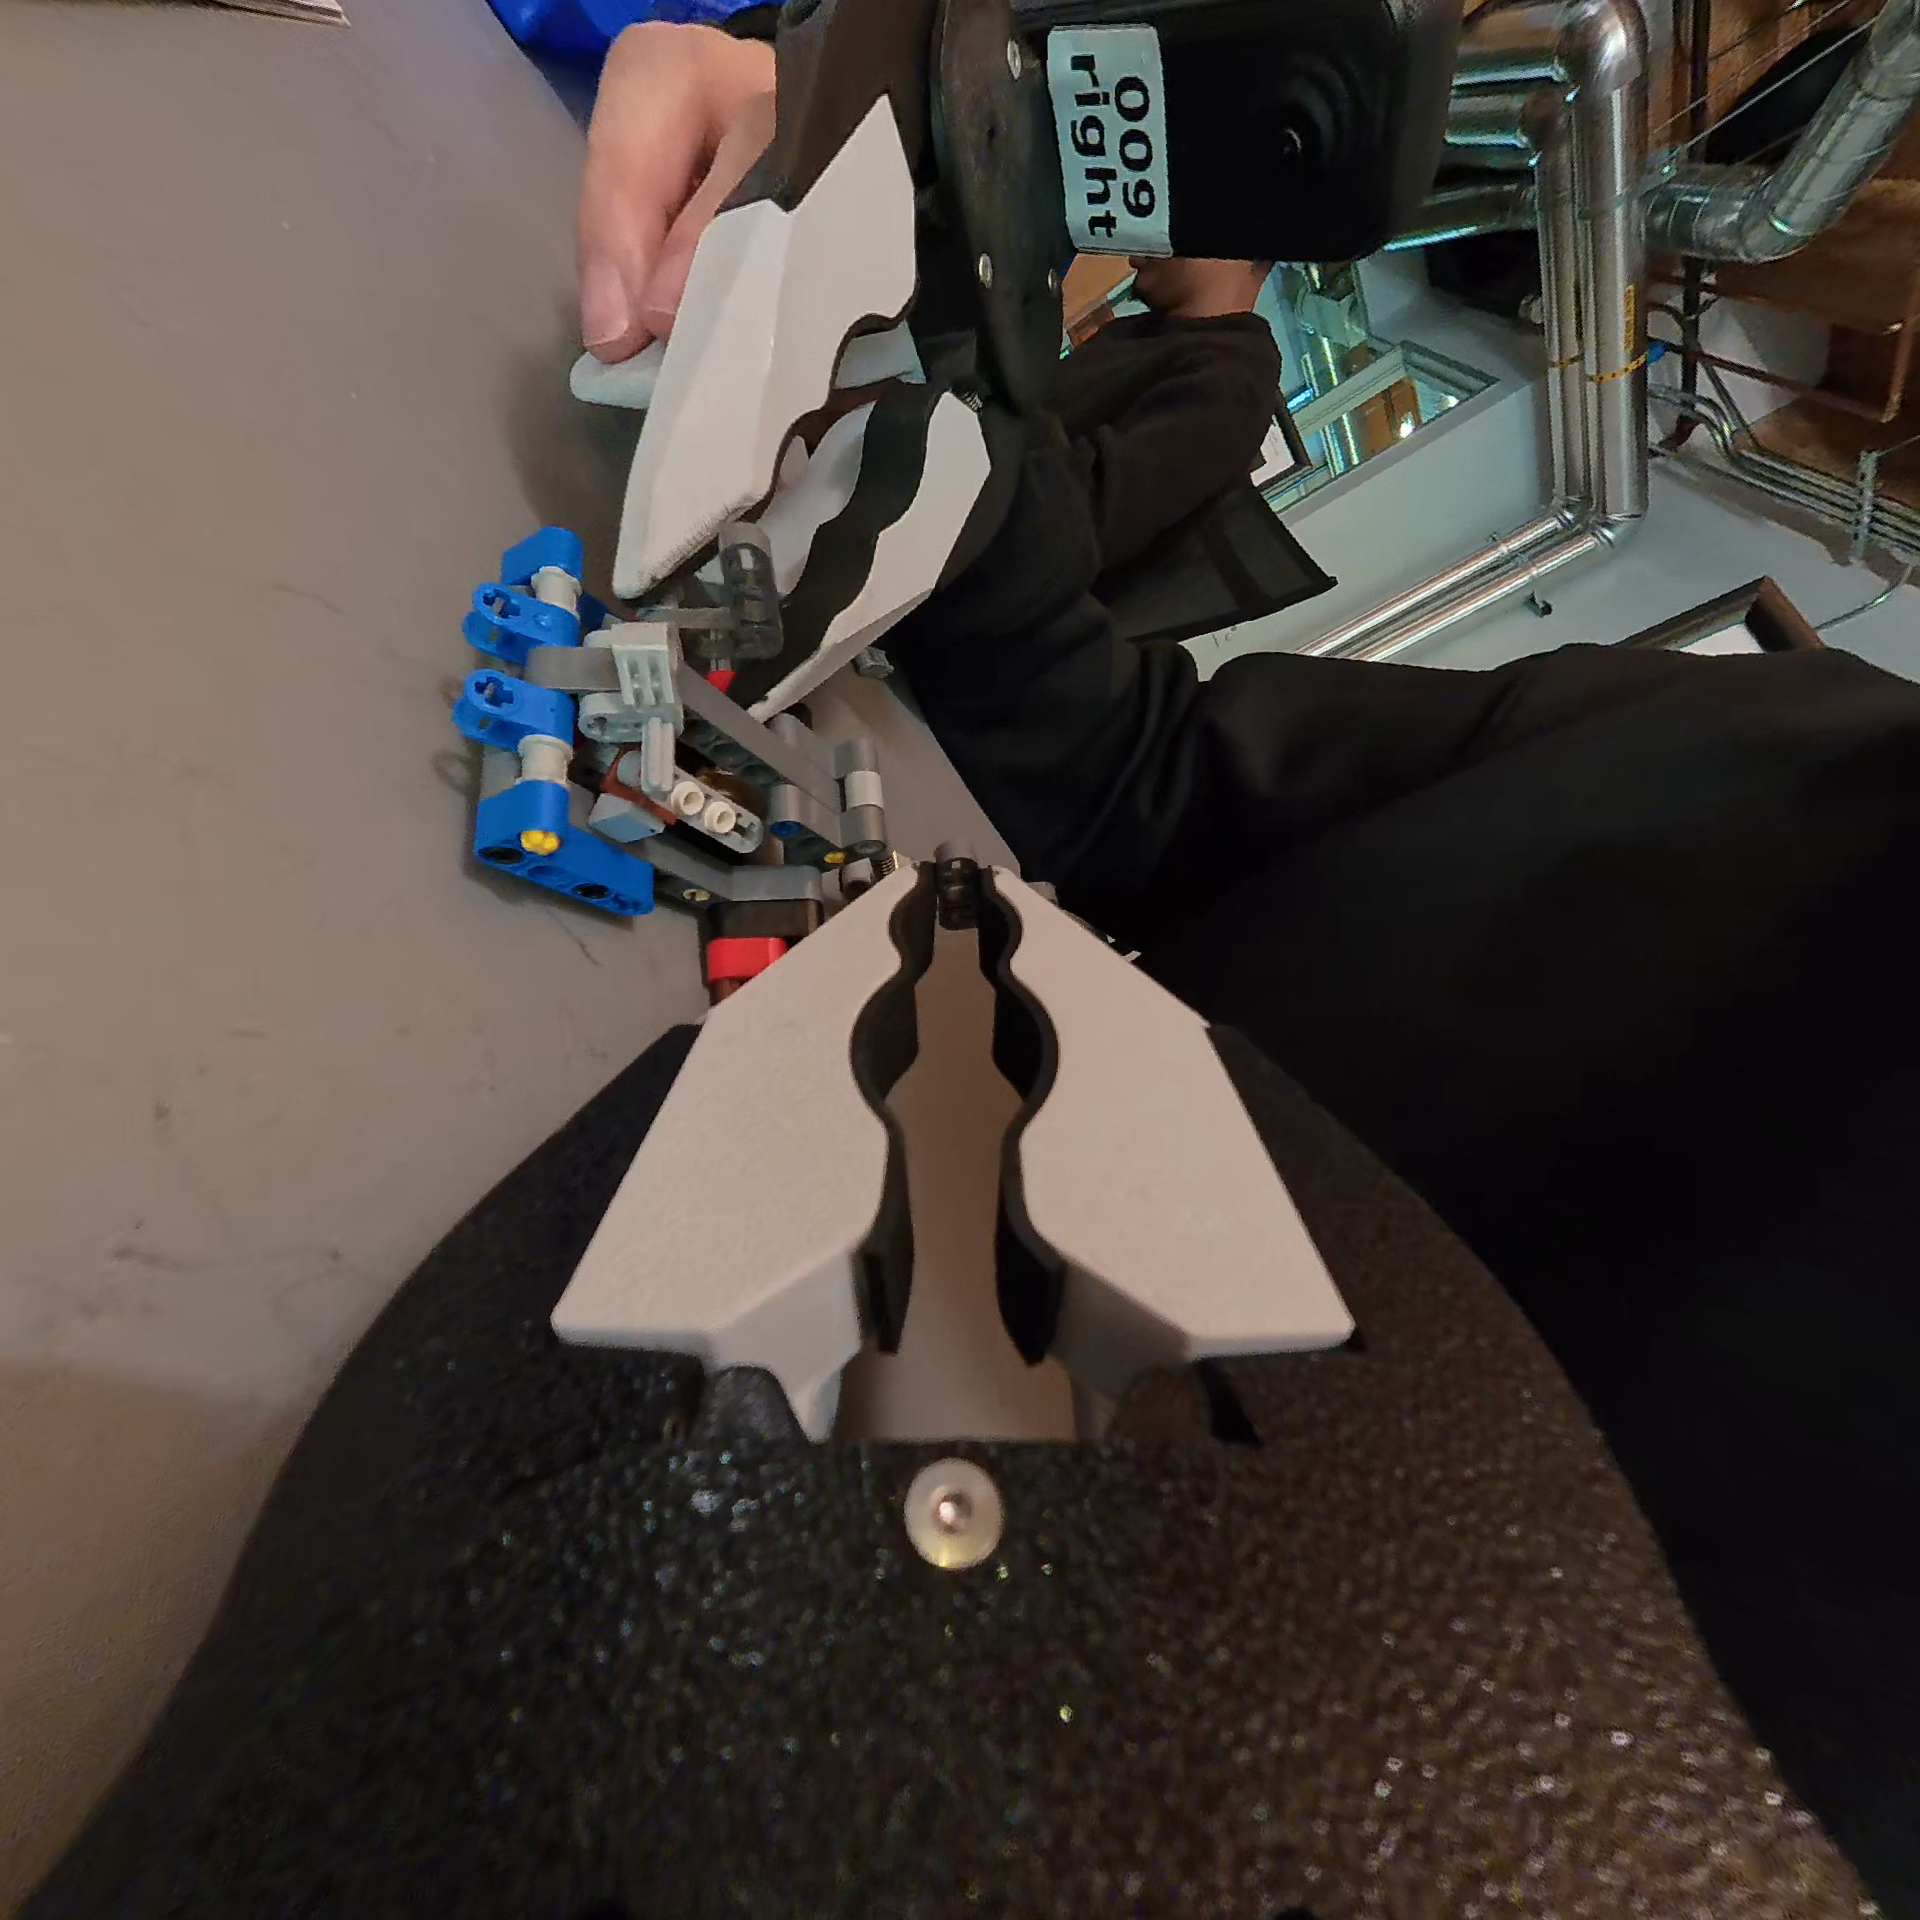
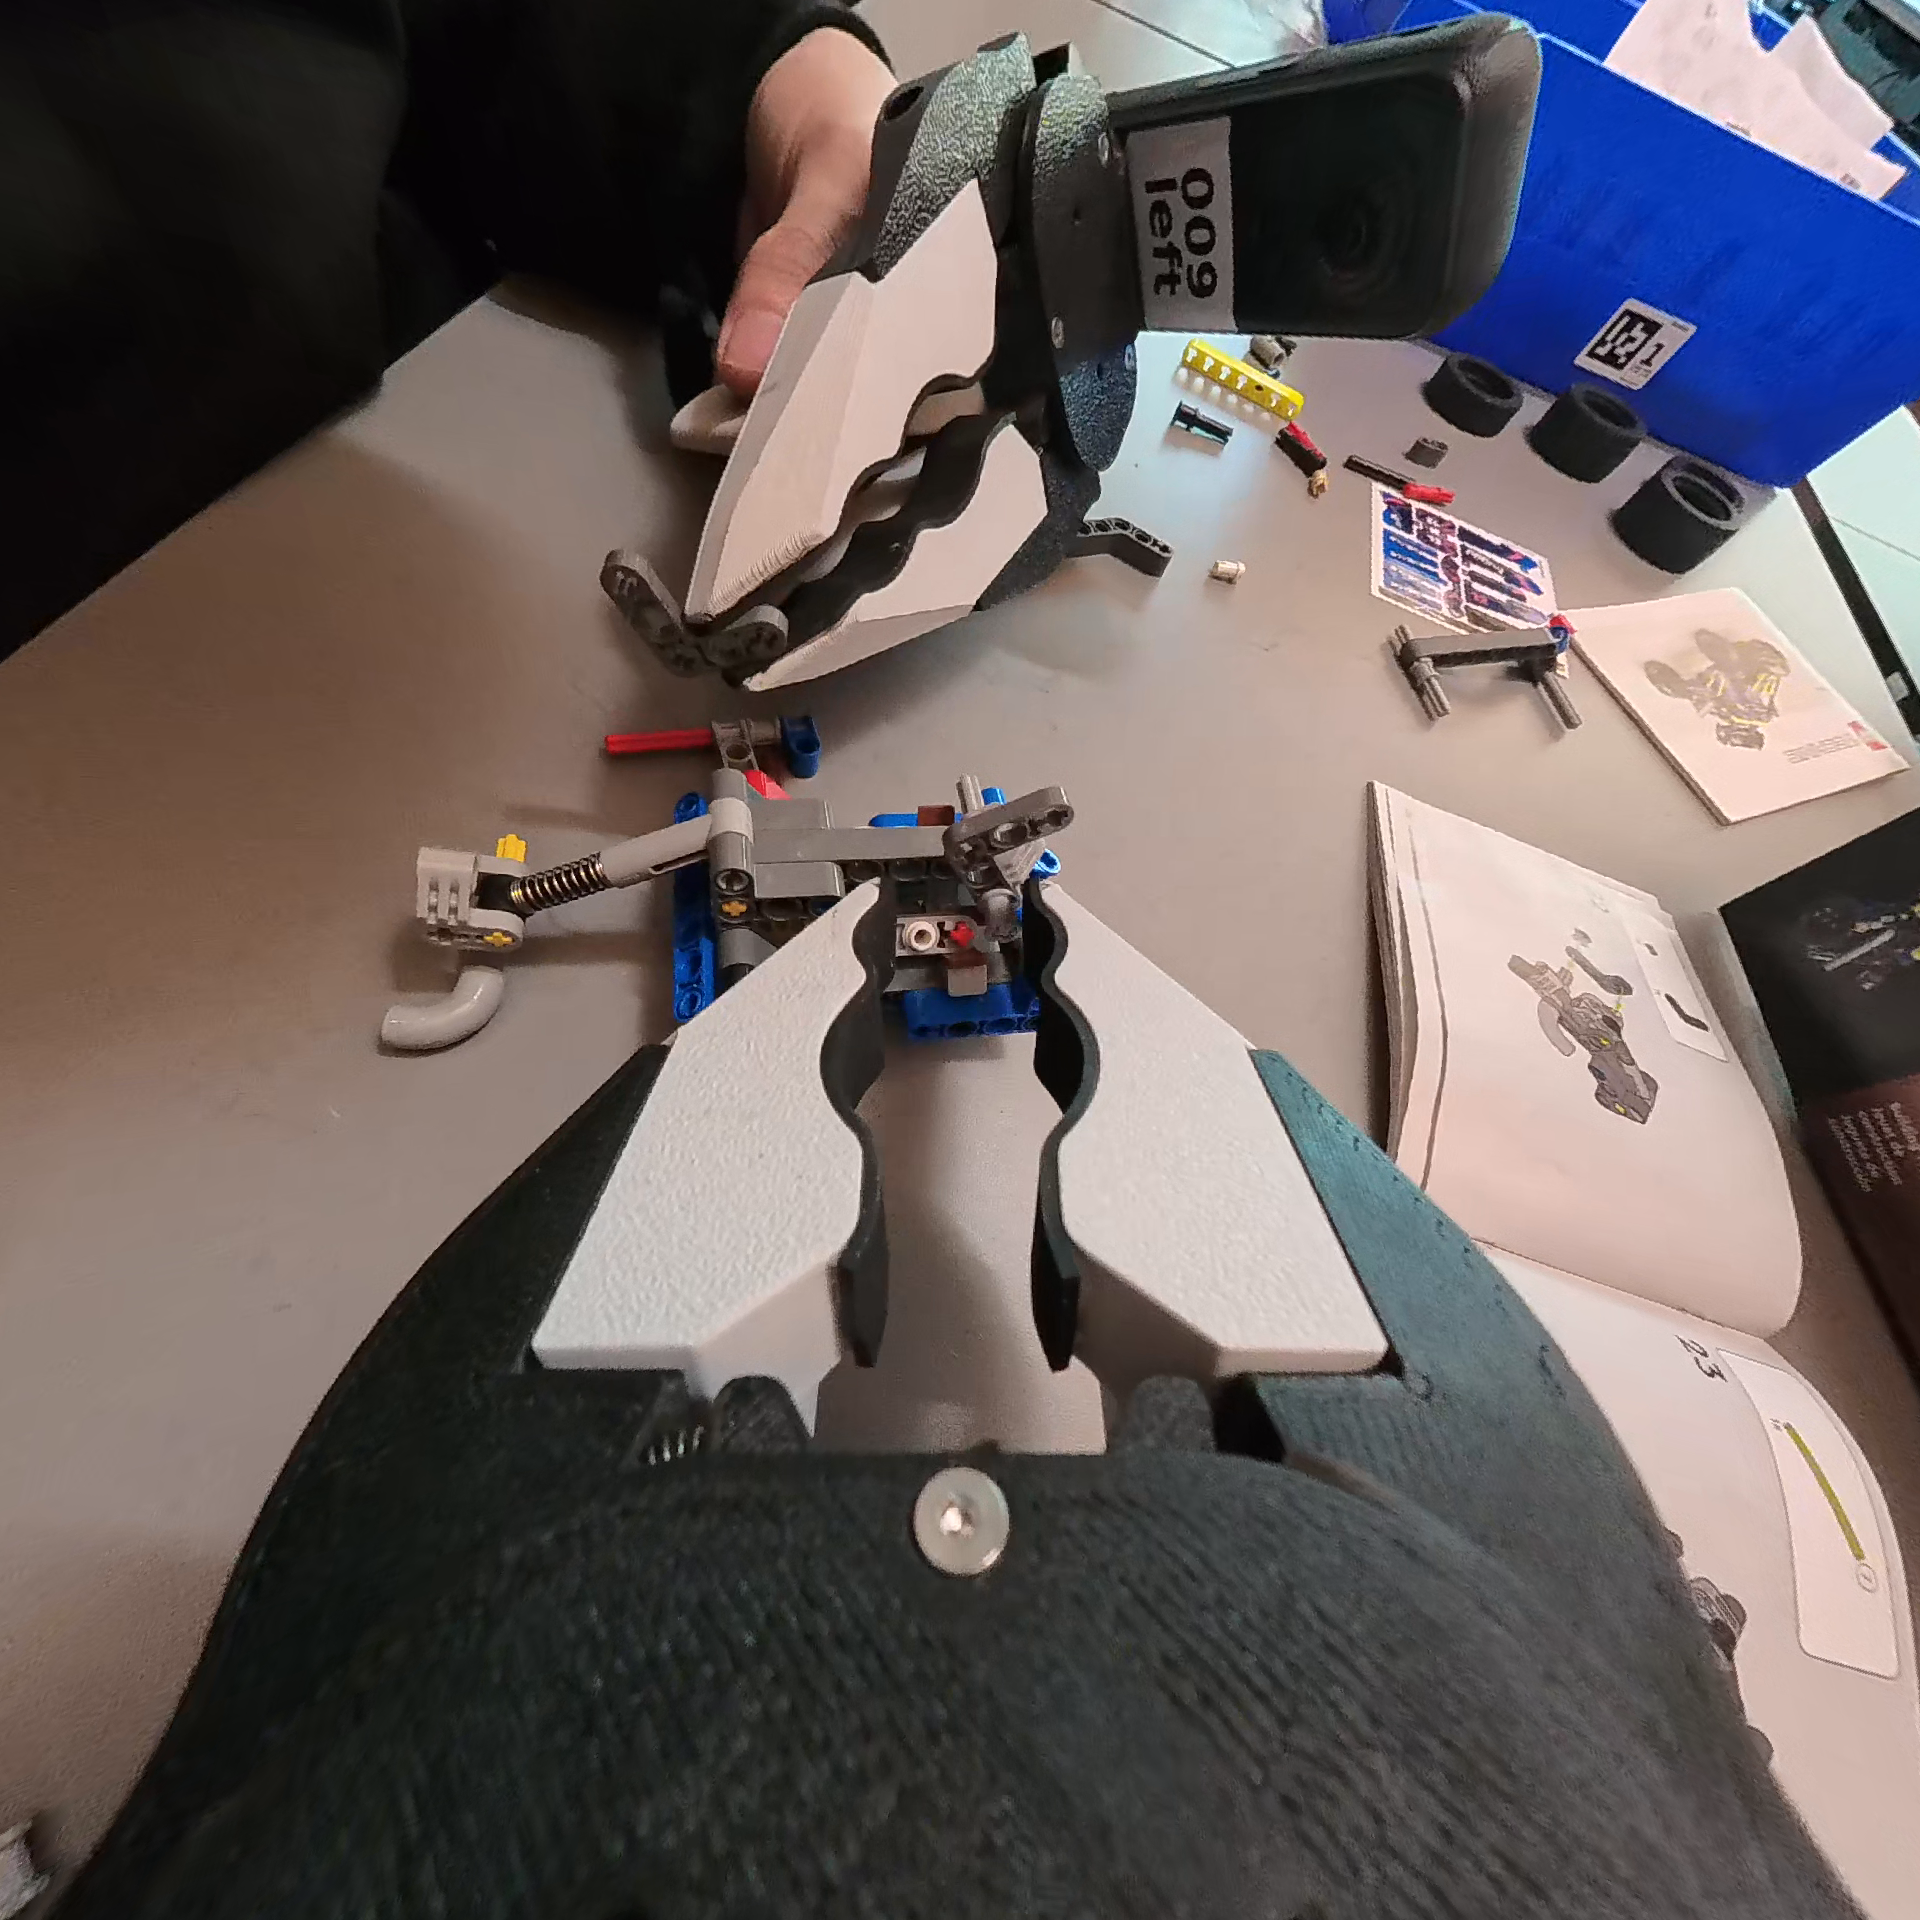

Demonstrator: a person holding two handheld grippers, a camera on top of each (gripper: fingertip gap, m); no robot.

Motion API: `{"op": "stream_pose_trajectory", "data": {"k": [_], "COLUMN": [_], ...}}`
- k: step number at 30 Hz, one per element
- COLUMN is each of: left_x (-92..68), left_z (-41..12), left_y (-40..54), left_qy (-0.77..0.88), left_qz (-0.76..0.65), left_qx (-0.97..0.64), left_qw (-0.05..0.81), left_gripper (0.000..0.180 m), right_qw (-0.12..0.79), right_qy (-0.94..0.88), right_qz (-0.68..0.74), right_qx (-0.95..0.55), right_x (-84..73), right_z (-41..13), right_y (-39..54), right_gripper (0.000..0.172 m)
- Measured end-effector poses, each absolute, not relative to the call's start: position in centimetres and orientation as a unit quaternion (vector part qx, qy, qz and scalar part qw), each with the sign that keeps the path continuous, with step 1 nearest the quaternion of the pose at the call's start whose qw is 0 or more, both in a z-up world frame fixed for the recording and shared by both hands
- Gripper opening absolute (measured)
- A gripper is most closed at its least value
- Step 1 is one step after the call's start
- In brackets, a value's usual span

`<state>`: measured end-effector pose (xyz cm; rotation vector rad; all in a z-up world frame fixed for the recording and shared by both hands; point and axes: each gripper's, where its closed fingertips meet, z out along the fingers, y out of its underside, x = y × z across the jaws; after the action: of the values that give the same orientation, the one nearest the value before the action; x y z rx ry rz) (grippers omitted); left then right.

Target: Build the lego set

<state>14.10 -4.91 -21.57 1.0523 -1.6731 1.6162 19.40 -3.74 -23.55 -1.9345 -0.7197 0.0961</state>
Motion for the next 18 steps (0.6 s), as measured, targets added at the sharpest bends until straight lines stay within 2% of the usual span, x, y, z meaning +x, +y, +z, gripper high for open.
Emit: {"op": "stream_pose_trajectory", "data": {"k": [6,8,18], "left_x": [14.4,14.5,15.2], "left_z": [-21.6,-21.5,-21.3], "left_y": [-4.8,-4.7,-4.3], "left_qy": [-0.623,-0.619,-0.596], "left_qz": [0.608,0.610,0.613], "left_qx": [0.401,0.403,0.420], "left_qw": [0.285,0.287,0.303], "left_gripper": [0.004,0.004,0.004], "right_qw": [0.511,0.512,0.511], "right_qy": [-0.299,-0.303,-0.302], "right_qz": [0.032,0.040,0.043], "right_qx": [-0.805,-0.803,-0.804], "right_x": [19.6,19.4,19.1], "right_z": [-23.7,-23.6,-23.6], "right_y": [-3.6,-3.8,-4.0], "right_gripper": [0.016,0.006,0.005]}}
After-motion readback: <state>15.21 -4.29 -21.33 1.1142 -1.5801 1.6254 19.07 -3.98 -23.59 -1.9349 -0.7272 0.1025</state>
